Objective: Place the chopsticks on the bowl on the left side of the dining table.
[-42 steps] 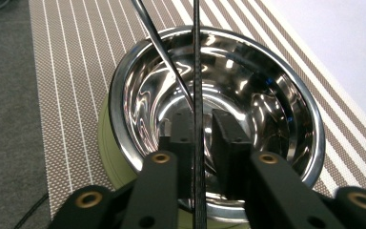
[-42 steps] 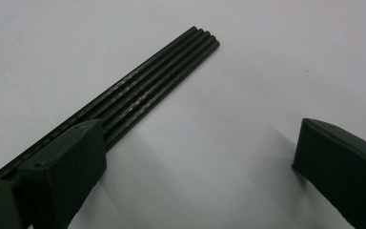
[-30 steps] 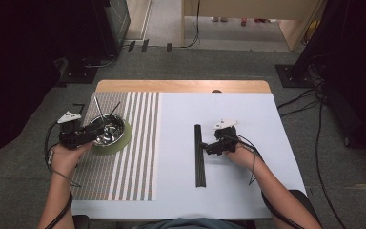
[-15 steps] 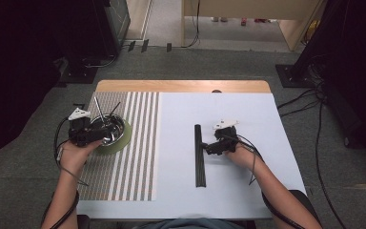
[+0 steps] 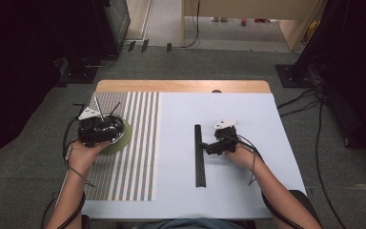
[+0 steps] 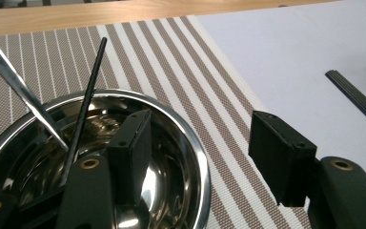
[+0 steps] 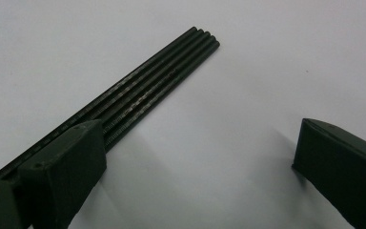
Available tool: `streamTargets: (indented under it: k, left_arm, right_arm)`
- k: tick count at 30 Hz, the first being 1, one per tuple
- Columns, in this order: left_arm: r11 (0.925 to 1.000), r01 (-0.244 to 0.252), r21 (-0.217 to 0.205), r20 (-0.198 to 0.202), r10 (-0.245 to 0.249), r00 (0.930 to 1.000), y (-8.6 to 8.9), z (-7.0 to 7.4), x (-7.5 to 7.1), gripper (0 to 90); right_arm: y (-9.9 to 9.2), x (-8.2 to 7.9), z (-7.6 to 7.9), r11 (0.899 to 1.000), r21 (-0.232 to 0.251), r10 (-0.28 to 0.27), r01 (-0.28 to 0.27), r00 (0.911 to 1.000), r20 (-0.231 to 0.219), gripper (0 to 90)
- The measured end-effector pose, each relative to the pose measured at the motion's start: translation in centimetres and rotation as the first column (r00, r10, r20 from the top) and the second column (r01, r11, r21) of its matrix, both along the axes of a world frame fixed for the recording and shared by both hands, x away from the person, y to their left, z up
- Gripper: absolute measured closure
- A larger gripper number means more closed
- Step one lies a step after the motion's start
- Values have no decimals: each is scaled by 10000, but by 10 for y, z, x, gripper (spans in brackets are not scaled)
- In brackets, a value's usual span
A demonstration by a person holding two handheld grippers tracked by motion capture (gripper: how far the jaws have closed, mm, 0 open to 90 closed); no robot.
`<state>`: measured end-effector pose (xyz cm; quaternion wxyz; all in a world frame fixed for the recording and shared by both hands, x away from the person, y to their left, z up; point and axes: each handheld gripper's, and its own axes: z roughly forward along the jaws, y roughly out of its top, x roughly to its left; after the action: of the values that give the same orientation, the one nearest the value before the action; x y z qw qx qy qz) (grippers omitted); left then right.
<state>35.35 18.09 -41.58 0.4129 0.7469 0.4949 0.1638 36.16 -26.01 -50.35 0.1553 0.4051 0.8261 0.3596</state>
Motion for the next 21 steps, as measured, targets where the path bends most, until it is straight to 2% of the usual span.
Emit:
streamTargets:
  k: [2, 8, 21]
  left_arm:
    - [9999, 95, -123, 99, -94, 9999, -4, 1, -1, 407]
    - [9990, 414, 193, 67, -415, 9991, -19, 0, -2, 405]
    - [9963, 701, 490, 83, -706, 9975, -38, -2, -4, 398]
  right_arm:
    - [0, 0, 0, 10000, -7, 5, -5, 10000, 6, 32]
    - [0, 0, 0, 10000, -8, 6, -6, 10000, 6, 33]
    - [0, 0, 0, 10000, -10, 7, -7, 10000, 8, 33]
